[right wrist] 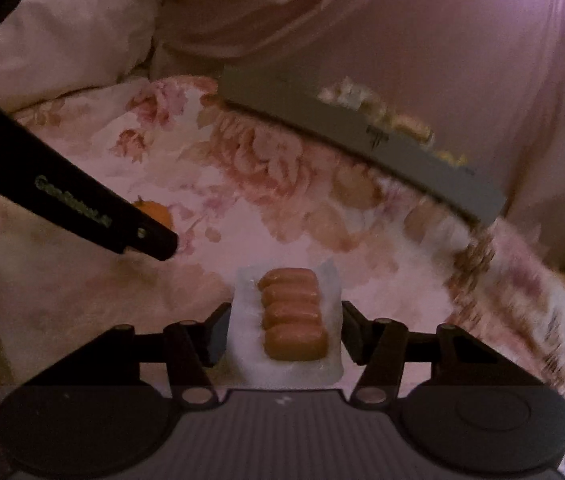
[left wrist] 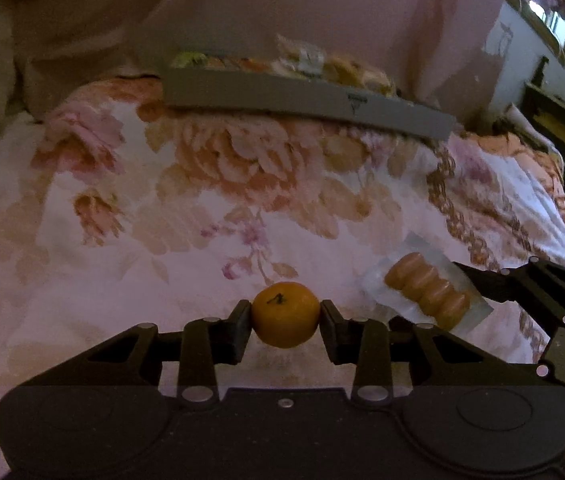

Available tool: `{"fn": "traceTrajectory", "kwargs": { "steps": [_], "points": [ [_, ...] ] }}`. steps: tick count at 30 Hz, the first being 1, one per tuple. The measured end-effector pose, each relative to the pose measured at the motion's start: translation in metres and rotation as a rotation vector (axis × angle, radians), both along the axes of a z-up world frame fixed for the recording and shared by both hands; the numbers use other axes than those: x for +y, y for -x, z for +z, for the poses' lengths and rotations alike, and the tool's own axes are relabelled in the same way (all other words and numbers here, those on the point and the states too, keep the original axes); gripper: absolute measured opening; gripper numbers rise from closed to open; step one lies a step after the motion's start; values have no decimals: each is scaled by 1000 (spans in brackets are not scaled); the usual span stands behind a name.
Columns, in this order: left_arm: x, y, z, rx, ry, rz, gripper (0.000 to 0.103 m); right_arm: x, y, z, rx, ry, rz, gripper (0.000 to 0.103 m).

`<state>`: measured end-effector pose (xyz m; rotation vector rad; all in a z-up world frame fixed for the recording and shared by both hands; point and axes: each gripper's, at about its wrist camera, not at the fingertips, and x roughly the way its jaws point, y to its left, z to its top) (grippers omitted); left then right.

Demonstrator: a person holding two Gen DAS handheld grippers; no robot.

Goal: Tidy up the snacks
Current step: 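Carry the mandarin and the roll tray over the grey box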

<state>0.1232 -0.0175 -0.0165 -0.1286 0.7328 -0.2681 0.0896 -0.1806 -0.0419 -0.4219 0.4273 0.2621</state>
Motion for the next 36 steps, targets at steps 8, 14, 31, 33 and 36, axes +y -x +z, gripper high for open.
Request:
{"fn": "traceTrajectory", "kwargs": {
  "steps": [8,14,31,33,36],
  "points": [
    [-6,-9,38,-67,28,79,39,-10,7,22,-141,-21,-14,61],
    [-21,-27,70,-133,16,82,39,-14,5,41,-290,22,-16,61],
    [-82,-126,129,-230,-7,-5,39,-60,-81,85,-516,-32,-96,61],
    [-94,-143,132,-236,-9,-12,39,-67,-95,84,-519,-66,-110,61],
    [-111,-172,132,-247,2,-26,39,-75,-115,80,-523,-103,-122,61]
  ]
}}
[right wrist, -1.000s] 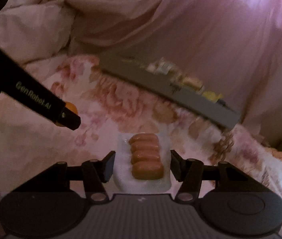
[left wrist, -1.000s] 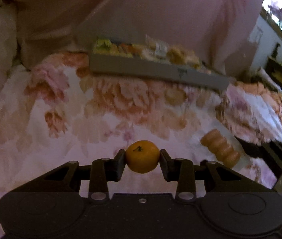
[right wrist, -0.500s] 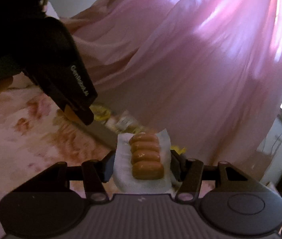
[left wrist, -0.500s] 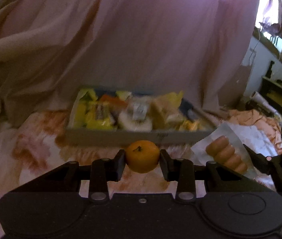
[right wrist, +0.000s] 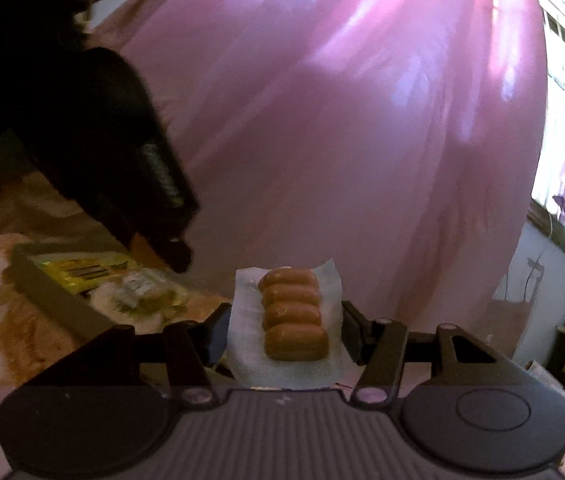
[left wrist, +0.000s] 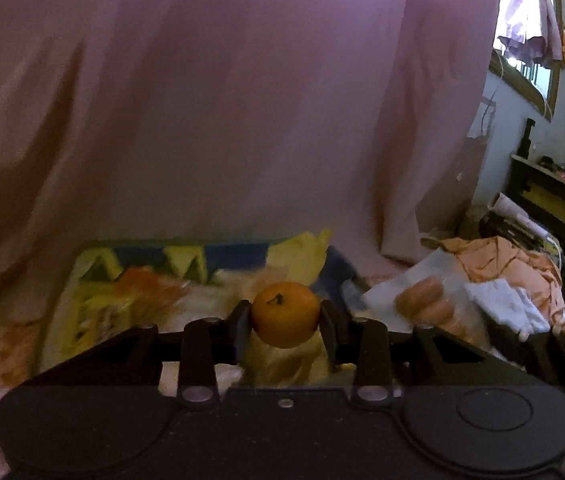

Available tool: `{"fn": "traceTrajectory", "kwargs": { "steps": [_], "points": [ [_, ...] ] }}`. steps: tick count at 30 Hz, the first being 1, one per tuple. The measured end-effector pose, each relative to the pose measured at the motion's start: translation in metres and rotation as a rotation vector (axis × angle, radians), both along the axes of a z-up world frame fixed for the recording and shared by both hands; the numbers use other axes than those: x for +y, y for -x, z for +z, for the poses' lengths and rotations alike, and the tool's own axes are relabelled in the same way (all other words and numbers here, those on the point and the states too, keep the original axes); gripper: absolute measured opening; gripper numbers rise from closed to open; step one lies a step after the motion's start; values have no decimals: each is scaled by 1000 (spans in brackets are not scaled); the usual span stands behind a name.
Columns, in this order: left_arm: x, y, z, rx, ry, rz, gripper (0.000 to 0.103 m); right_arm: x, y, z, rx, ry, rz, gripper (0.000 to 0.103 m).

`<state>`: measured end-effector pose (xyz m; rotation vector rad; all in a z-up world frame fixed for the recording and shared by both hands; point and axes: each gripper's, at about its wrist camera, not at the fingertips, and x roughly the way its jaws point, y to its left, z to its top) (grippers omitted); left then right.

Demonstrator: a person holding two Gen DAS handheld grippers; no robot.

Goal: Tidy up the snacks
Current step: 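Carry the mandarin and the roll tray over the grey box, then lower the mandarin and roll tray into the box and open both tools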

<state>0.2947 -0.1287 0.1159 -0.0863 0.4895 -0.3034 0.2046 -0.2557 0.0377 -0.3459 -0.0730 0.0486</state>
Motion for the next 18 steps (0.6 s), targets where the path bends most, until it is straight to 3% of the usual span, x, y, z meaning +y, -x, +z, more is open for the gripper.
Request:
{"fn": "traceTrajectory", "kwargs": {
  "steps": [8,13,18],
  "points": [
    [-54,-63,-12,-22,-74,-33,39,-21,-43,-25,22,-106,-3,61],
    [-73,-83,-28,5,-97,-42,39,-39,-57,-27,56,-226,14,61],
    [-77,-91,-43,38,-119,-16,39,-49,-69,-31,115,-280,36,62]
  ]
}}
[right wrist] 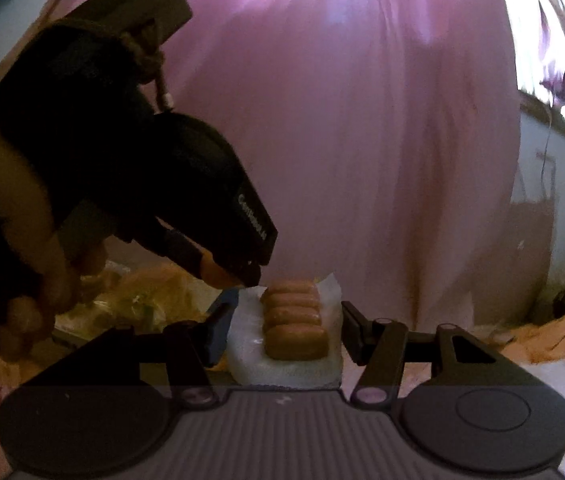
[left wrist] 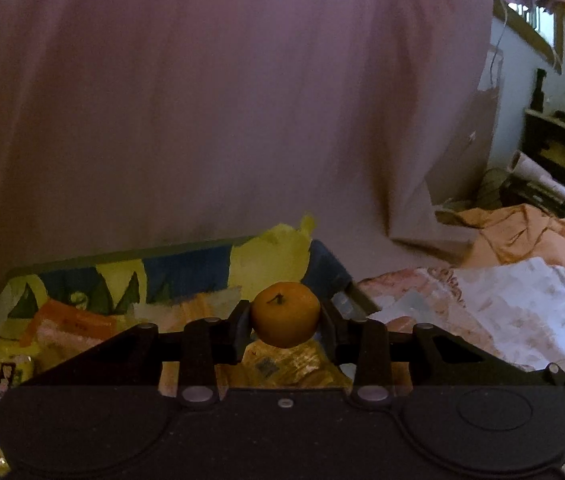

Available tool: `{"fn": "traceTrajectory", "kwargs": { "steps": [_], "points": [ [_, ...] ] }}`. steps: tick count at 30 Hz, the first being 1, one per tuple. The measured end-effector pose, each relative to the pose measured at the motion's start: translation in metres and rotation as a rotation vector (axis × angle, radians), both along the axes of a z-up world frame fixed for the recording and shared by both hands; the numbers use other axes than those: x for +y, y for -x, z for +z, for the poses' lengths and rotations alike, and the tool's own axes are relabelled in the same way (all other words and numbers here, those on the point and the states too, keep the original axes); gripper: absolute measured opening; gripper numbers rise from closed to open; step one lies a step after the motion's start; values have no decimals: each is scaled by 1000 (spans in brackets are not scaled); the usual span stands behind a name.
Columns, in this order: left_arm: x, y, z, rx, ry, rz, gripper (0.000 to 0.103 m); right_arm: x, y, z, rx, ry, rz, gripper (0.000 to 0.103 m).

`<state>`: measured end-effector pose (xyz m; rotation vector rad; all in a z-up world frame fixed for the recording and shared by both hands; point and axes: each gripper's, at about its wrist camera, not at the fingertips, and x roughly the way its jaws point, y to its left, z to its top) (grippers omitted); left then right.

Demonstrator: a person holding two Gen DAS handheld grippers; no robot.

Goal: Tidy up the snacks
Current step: 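Lower the mandarin and roll tray into the box and open both tools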

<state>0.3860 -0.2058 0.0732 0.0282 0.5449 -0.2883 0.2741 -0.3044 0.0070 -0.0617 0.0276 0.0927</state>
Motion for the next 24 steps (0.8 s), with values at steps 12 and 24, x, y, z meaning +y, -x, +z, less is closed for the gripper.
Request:
{"fn": "traceTrajectory", "kwargs": {
  "steps": [12,24],
  "points": [
    [-6,0,-9,28,-20,19,46,-4,-9,-8,52,-48,24,61],
    [2,23,11,-25,5,42,93,-10,-11,1,45,-76,16,87]
  ]
}}
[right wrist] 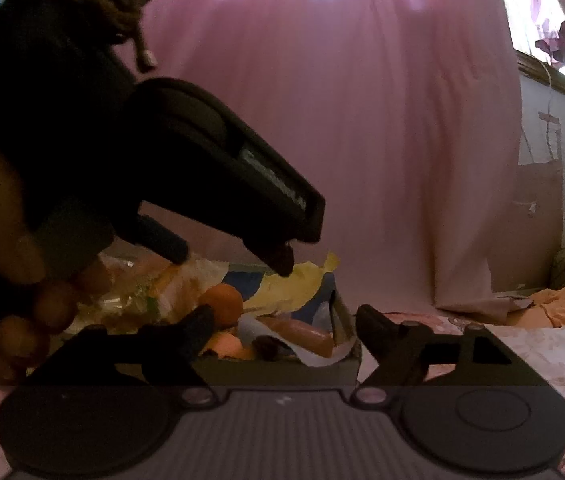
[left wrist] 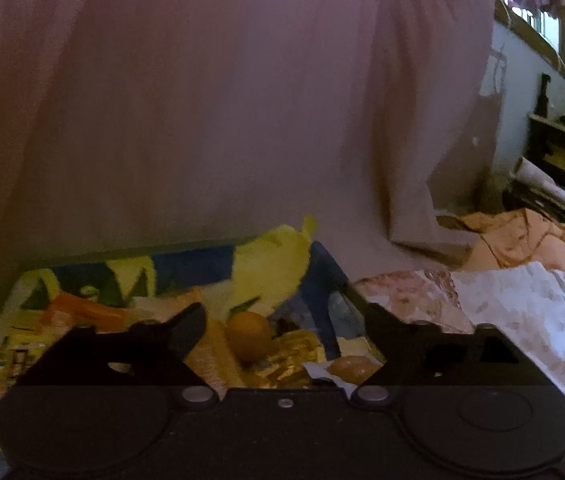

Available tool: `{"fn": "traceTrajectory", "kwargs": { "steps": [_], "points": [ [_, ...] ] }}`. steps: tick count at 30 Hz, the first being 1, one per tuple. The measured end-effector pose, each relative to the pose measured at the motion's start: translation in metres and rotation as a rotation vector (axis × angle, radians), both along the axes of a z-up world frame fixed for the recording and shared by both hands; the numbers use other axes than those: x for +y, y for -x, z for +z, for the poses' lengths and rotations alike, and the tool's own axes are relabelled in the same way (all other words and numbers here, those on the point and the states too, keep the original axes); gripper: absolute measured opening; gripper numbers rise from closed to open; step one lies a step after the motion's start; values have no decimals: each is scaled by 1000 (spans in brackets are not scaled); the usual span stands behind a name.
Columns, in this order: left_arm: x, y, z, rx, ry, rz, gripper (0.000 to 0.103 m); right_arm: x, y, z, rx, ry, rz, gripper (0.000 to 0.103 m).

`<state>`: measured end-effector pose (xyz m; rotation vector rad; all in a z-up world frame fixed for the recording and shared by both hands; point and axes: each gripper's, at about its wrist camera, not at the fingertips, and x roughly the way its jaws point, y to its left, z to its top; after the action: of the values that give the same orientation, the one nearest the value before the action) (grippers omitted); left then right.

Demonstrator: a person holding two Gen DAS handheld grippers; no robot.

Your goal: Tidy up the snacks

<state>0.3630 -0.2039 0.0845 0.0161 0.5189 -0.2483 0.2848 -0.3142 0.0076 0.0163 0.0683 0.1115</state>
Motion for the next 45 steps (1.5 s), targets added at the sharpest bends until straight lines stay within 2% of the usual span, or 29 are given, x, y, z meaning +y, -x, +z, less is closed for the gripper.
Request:
{"fn": "traceTrajectory", "kwargs": {
  "steps": [6,15,23,29,45],
  "points": [
    [25,24,14,-25,39,73,100,-7,21,15,-6,-63,-20,96],
    [76,69,38,-64,119,187,102,-4,62,46,-34,-115,-33,103],
    [114,131,46,-120,180,267,102,7,105,66,-68,-129,-27,103],
    [133,178,48,-170,172,313,102,17,132,75,-85,-132,-23,103],
    [168,251,41,-209,209,411,102,35,174,80,-71,-123,-25,103]
  ]
}}
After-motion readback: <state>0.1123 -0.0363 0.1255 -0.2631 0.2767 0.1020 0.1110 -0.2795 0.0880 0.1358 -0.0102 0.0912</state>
